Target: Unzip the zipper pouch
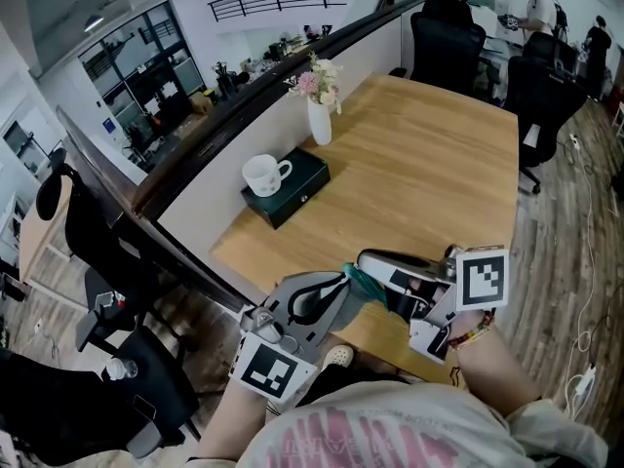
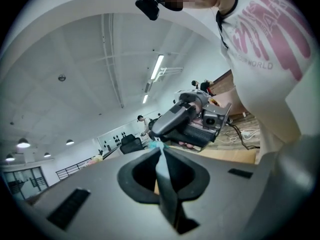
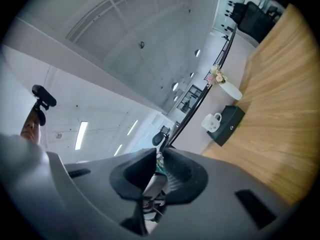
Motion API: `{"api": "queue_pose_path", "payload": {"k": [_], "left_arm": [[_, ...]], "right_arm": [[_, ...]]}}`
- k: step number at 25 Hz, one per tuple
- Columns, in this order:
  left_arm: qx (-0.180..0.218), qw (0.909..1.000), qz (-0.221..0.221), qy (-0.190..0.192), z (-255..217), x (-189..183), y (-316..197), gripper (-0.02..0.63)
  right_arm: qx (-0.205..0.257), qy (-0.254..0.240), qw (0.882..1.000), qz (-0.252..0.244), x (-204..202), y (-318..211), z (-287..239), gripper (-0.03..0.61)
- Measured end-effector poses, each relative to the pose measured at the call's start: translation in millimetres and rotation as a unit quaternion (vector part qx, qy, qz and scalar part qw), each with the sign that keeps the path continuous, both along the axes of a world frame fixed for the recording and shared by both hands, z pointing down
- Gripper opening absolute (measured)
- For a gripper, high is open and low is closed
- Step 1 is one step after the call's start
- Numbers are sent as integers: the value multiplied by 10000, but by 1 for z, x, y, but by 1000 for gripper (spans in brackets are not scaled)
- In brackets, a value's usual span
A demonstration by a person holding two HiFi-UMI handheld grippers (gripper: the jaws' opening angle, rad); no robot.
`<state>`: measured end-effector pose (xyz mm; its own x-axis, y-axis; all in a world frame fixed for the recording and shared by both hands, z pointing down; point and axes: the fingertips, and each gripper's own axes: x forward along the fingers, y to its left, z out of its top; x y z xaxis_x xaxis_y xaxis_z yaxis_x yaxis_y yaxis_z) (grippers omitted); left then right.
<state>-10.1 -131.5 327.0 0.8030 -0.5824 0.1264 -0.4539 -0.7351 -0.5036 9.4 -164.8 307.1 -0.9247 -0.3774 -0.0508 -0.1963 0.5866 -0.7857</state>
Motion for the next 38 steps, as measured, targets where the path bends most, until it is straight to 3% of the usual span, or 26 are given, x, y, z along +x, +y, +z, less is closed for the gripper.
{"api": "queue_pose_path", "payload": {"k": [6,12,19,38], "left_arm": [[140,9996,-207,88,-4,-2,-7,15],[164,9995,-257,107,-8,-4,-8,15],[253,9988,-266,338,-11,-3,-5,15],[179,9989,-341,260,-6,-12,-10,12]], "right_arm": [[-357,-498,9980,141,1,-7,-3,41],[-460,-693,9965,99,2,-8,-5,40],[-375,-539,9978,103,-2,-8,-3,25],[-348,-277,9982,392,-9,-15,4,-2]]}}
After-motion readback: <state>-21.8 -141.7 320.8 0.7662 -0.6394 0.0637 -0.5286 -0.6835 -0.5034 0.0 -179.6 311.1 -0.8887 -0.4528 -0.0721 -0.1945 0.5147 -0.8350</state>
